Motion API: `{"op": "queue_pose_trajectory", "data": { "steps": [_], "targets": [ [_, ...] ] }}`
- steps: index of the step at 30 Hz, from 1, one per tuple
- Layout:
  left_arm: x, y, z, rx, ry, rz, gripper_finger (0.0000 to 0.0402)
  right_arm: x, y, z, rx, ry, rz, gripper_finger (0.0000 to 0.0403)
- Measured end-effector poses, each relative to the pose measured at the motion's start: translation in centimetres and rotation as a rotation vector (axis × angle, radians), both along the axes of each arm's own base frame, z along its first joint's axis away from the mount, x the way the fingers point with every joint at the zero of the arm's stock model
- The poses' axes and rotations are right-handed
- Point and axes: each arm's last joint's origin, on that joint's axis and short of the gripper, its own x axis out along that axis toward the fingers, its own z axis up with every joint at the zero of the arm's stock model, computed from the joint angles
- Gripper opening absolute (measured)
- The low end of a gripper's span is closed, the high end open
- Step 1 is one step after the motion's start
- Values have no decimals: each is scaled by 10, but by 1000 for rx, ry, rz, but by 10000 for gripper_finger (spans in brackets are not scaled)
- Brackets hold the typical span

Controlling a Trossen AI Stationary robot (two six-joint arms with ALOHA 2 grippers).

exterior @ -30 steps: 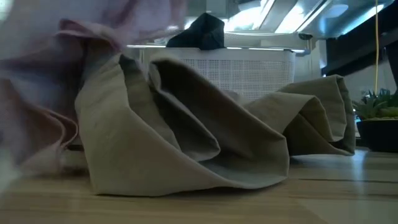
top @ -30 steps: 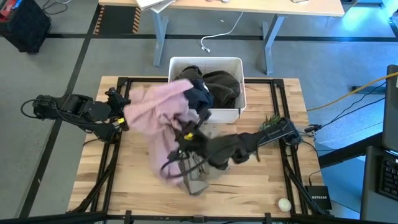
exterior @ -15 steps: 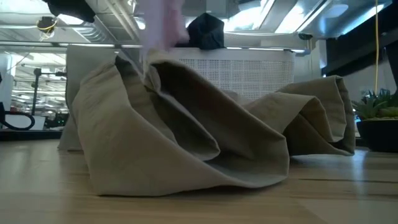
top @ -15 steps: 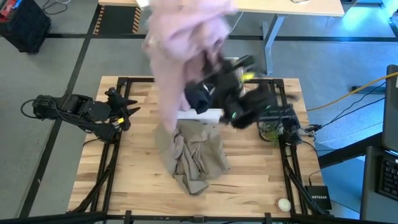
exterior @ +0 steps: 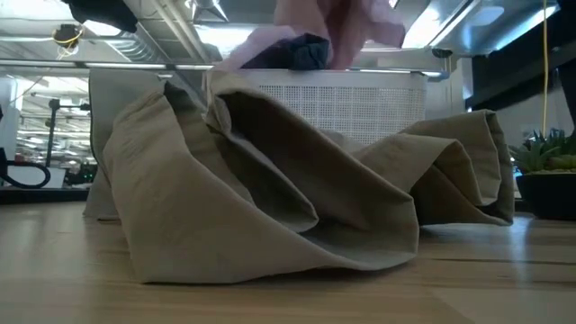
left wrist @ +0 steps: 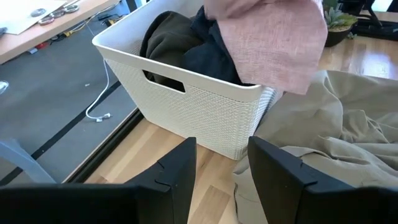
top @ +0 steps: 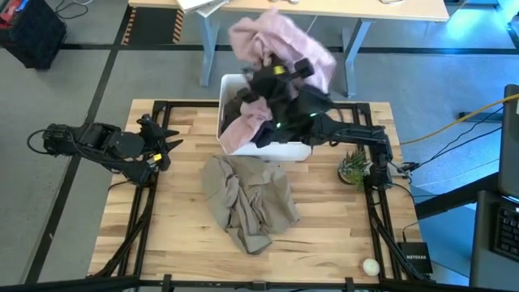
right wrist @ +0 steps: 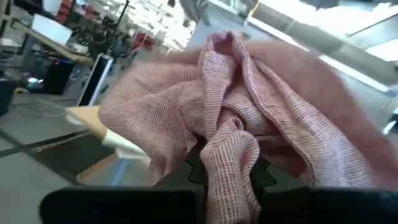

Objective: Sort clothes
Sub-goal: Put the pink polo shirt into the white bin

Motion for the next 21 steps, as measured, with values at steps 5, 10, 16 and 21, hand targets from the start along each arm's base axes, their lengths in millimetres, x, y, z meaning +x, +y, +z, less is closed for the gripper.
{"op": "queue_pose_trajectory", "data": {
  "steps": [5, 10, 16, 21],
  "targets": [
    [0, 0, 0, -11, -6, 8, 141, 12, -10, -32, 102, -21, -51, 42],
    [-1, 0, -1, -18, 4, 15, 141, 12, -13, -66, 238, -28, 33, 41],
    [-3, 1, -4, -29, 24, 29, 141, -5, -40, -111, 609, -12, 50, 42],
    [-3, 1, -4, -33, 18, 30, 141, -14, -49, -145, 793, 57, -62, 42]
  ]
}}
